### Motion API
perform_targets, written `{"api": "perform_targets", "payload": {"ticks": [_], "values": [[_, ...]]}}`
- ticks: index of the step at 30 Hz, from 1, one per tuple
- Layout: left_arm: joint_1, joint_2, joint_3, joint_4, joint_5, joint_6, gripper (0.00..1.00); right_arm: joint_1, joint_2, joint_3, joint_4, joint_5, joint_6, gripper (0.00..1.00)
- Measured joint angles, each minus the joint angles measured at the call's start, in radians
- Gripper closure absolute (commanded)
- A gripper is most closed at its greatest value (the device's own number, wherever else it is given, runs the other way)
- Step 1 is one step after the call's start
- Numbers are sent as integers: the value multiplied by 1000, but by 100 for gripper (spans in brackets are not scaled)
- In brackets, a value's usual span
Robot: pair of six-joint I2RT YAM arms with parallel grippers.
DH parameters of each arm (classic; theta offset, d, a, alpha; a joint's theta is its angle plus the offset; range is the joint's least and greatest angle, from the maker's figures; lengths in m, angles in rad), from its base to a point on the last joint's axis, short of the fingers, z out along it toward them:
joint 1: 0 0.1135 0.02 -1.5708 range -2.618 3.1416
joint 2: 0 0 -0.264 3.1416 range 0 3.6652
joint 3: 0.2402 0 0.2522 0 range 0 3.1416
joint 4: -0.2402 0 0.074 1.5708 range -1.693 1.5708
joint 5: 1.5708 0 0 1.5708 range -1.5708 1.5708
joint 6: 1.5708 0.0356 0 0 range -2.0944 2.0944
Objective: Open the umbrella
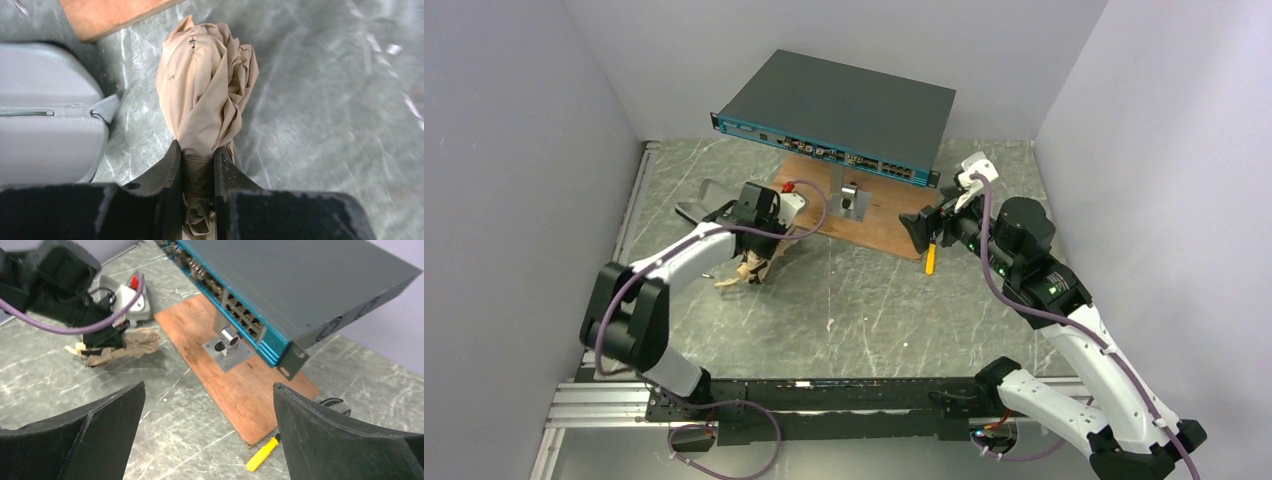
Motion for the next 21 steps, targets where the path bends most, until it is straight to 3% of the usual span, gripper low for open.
{"api": "perform_targets", "payload": {"ticks": [7, 11, 15, 21], "values": [[-1, -347, -18, -61, 239, 51, 100, 0, 38, 8, -85, -175, -42, 1], [-1, -533, 51, -131, 432, 37, 100, 0, 37, 13, -147, -330, -84, 2], [-1, -637, 88, -129, 616, -23, 100, 2, 35, 13, -158, -470, -76, 7], [39, -681, 98, -75, 884, -182, 100, 23, 39, 13, -91, -564, -10, 5]]}}
